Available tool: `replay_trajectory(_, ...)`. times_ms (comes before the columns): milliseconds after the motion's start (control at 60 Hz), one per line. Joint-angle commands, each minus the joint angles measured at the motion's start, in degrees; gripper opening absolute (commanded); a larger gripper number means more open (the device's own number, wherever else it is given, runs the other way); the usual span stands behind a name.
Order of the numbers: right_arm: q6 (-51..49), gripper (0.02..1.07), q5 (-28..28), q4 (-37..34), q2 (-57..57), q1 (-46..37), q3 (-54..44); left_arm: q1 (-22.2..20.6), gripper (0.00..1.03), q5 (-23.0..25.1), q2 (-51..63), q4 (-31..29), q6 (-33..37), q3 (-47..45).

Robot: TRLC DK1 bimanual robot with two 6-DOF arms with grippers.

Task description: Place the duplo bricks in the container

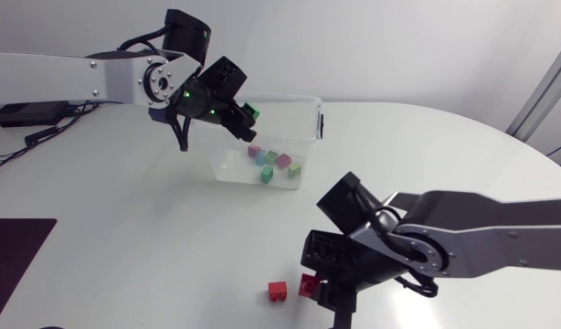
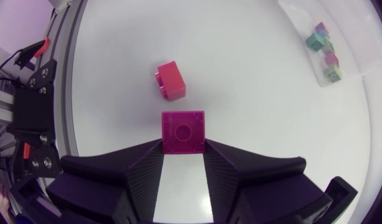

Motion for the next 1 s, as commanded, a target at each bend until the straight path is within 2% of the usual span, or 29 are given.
replay_trajectory(0,1.19,0.21,0.28,-2.14,-3.42,-1.18,1.67,1.01,0.79,-0.35,2.8,0.73,-1.3,2.75)
replay_trajectory(67,1.1,0.21,0.28,-3.11,-4.92,-2.24,2.55,1.19,0.92,-0.52,3.42,0.82,-1.22,2.84)
replay_trajectory(117,1.1,0.21,0.37,-3.55,-5.62,-3.03,3.43,1.19,0.97,-0.52,3.24,0.82,-1.22,2.4)
replay_trajectory(383,0.57,0.21,-0.15,-4.08,-5.88,-12.08,12.13,-0.39,0.98,-0.61,-6.34,0.29,-0.78,-4.63)
replay_trajectory(583,1.1,0.21,-0.77,-3.72,-0.96,-16.74,20.65,-6.46,0.98,-0.7,-15.66,-5.51,2.47,-14.12)
replay_trajectory(750,1.98,0.21,-0.86,-3.46,4.4,-18.5,28.3,-10.94,0.98,-0.79,-20.84,-7.62,3.79,-21.07)
replay_trajectory(983,3.74,0.21,-1.39,-3.37,11.96,-20.61,38.85,-16.48,0.98,-0.79,-22.51,-9.2,5.38,-28.27)
